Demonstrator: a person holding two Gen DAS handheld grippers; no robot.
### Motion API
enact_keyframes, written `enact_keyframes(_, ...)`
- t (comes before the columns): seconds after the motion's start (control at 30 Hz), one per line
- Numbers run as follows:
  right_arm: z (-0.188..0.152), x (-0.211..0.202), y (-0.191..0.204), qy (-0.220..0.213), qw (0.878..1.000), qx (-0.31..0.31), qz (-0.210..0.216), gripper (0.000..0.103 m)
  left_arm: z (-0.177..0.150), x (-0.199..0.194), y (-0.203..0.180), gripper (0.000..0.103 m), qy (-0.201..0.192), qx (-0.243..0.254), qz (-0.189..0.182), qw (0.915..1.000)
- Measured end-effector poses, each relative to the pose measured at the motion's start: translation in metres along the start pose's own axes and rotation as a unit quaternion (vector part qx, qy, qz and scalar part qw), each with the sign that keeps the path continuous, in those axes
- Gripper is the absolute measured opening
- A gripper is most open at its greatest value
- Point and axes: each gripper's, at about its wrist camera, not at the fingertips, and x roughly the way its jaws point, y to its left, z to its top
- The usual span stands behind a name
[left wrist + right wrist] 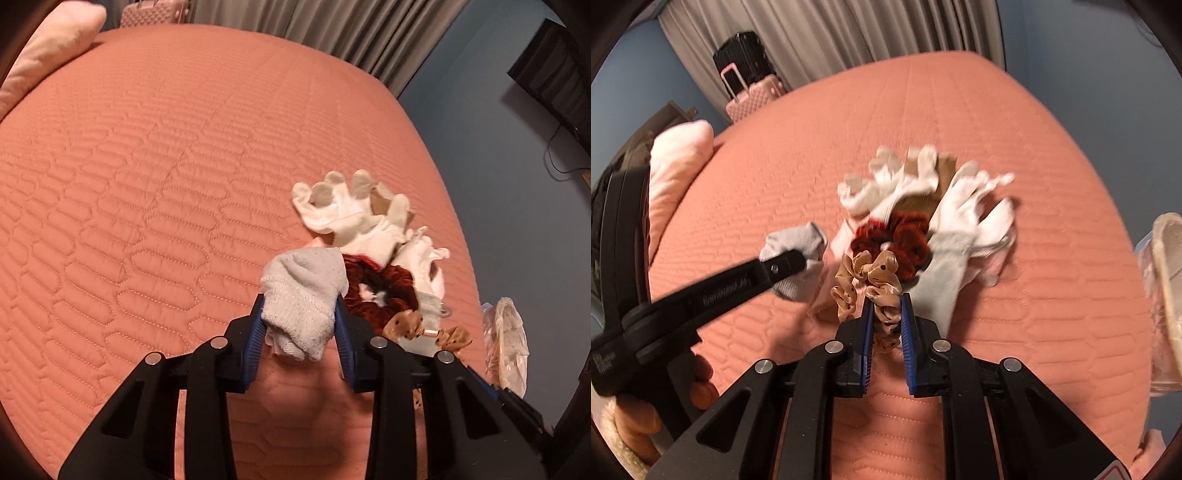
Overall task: Collect trash
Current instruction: 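Carry both items over the wastebasket and open both tools to release them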
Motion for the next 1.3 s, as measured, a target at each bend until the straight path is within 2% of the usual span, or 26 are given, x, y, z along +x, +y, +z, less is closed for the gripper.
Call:
enact_keyframes(0.23, 0.014, -0.056, -0.018, -0.055, 0.998, 0.020, -0.001, 0.013, 0.005, -0.041, -0.054, 0.034, -0.039, 0.050, -0.012, 0.9979)
enact_keyframes(0.63, 0.025, -0.155, -0.075, -0.146, 0.987, 0.055, -0.032, 0.013, -0.007, -0.088, -0.157, 0.034, -0.083, 0.129, -0.048, 0.9870)
enact_keyframes(0.9, 0.025, -0.210, -0.132, -0.191, 0.976, 0.086, -0.064, 0.013, -0.025, -0.098, -0.220, 0.034, -0.092, 0.181, -0.077, 0.9761)
enact_keyframes(1.3, 0.007, -0.257, -0.211, -0.219, 0.961, 0.128, -0.113, 0.013, -0.058, -0.091, -0.311, 0.034, -0.080, 0.257, -0.122, 0.9553)
